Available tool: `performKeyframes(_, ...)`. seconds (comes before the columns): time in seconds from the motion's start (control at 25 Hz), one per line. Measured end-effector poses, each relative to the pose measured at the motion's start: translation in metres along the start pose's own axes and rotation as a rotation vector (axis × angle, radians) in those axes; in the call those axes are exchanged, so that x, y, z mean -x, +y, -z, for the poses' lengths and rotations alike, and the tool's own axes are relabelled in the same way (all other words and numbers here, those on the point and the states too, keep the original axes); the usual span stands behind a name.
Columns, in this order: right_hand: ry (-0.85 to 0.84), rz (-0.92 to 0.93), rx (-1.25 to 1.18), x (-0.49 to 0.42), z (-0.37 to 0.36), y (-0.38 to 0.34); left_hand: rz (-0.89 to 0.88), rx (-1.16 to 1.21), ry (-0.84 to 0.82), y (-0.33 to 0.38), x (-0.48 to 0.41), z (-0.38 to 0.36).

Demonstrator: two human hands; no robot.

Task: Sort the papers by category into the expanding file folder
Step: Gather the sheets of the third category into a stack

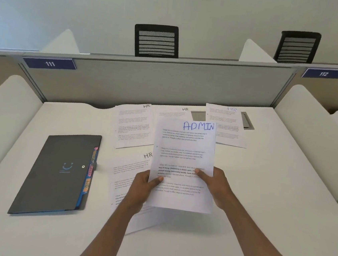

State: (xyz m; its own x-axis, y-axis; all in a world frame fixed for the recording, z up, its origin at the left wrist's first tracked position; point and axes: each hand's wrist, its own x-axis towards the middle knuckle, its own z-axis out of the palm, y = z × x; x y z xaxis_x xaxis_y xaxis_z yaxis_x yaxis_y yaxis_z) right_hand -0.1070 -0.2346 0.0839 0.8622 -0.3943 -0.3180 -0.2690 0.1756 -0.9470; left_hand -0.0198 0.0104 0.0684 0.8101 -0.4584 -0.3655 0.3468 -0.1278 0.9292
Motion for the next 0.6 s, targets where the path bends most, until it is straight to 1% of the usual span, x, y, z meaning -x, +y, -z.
performKeyframes(0.12, -0.036, -0.034, -0.013, -0.004, -0.03, 0.009, 0.008, 0.028, 0.033, -0.005, 0.008, 0.027)
performKeyframes(0.24, -0.019, -0.042, 0.038, -0.012, -0.064, 0.022, 0.027, -0.013, 0.1, -0.006, 0.017, 0.059)
performKeyframes(0.36, 0.015, -0.06, 0.064, -0.021, -0.094, 0.03, 0.091, -0.104, 0.302, -0.007, 0.017, 0.103)
performKeyframes(0.4, 0.027, -0.062, 0.061, -0.023, -0.102, 0.031, 0.074, -0.168, 0.39, -0.007, 0.017, 0.119)
performKeyframes(0.52, 0.043, -0.059, 0.076, -0.024, -0.123, 0.031, -0.061, -0.372, 0.694, -0.008, 0.014, 0.159)
performKeyframes(0.56, 0.032, -0.058, 0.089, -0.025, -0.132, 0.033, -0.071, -0.409, 0.772, -0.01, 0.013, 0.175)
performKeyframes(0.6, 0.022, -0.058, 0.104, -0.025, -0.139, 0.035, -0.056, -0.459, 0.817, -0.013, 0.012, 0.188)
